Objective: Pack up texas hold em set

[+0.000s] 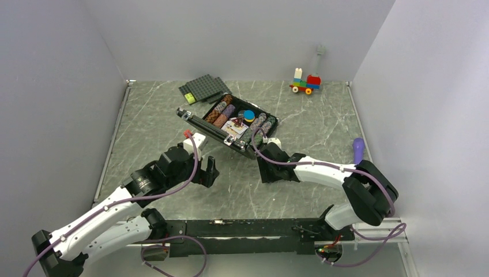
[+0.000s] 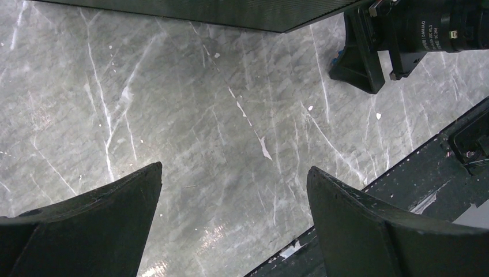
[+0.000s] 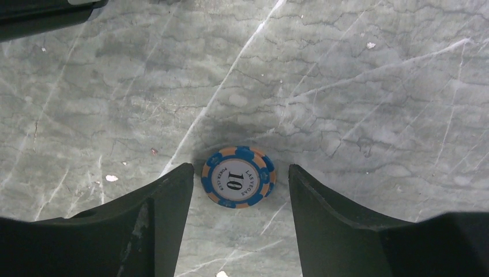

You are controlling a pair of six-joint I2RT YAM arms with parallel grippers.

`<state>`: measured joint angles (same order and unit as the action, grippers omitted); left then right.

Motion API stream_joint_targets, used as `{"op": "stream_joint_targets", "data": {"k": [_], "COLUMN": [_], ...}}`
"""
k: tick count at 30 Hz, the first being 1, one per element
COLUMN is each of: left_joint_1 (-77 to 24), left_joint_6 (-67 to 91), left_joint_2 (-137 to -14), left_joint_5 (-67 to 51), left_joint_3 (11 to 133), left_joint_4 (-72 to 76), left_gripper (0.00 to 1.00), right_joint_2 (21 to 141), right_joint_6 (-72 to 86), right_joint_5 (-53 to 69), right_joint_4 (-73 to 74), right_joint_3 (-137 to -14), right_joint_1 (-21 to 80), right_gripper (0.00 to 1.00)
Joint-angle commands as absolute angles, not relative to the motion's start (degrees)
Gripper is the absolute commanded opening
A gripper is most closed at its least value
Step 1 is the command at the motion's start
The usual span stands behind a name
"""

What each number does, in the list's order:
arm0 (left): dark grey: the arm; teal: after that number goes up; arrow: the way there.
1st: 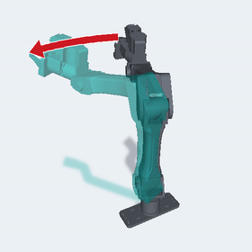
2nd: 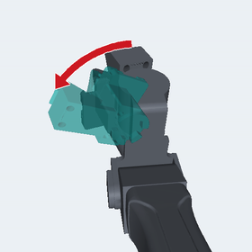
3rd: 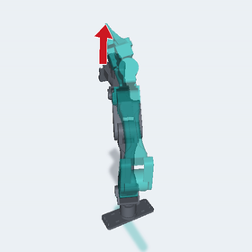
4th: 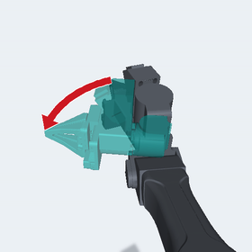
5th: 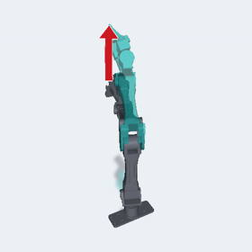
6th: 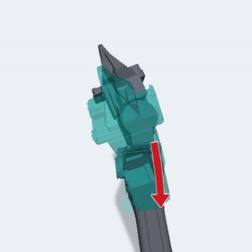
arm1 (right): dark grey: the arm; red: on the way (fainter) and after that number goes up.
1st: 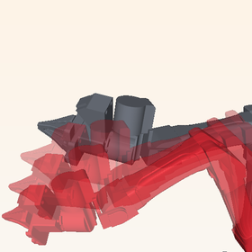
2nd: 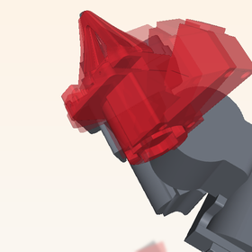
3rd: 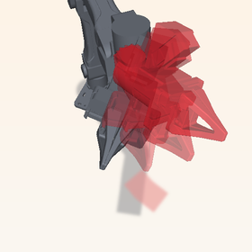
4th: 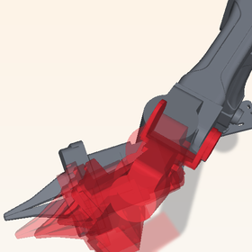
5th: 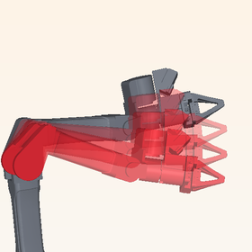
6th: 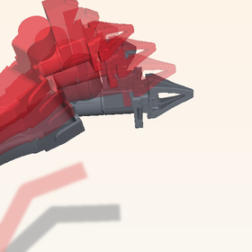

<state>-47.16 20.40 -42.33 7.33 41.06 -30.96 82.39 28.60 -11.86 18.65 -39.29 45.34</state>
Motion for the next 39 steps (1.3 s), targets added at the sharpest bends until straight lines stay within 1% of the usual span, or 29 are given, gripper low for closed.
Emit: {"op": "stream_joint_targets", "data": {"k": [1, 10, 14, 39], "left_joint_1": [-46.68, -46.50, -46.41, -46.10], "left_joint_6": [19.44, 19.14, 19.03, 19.16], "left_joint_2": [-41.41, -41.13, -40.76, -40.25], "left_joint_5": [6.58, 6.30, 6.35, 5.74], "left_joint_3": [40.87, 40.96, 41.13, 41.47], "left_joint_4": [-30.10, -30.40, -30.46, -30.52], "left_gripper": [0.99, 0.99, 0.99, 0.99], "right_joint_2": [84.22, 87.00, 87.76, 87.96], "right_joint_6": [30.09, 31.04, 32.12, 35.43], "right_joint_5": [-12.66, -12.89, -13.55, -12.71], "right_joint_4": [19.77, 22.79, 24.31, 28.17], "right_joint_3": [-40.25, -41.06, -41.05, -39.33], "right_joint_1": [45.87, 47.45, 48.61, 50.15], "right_gripper": [0.63, 0.55, 0.54, 0.56]}}
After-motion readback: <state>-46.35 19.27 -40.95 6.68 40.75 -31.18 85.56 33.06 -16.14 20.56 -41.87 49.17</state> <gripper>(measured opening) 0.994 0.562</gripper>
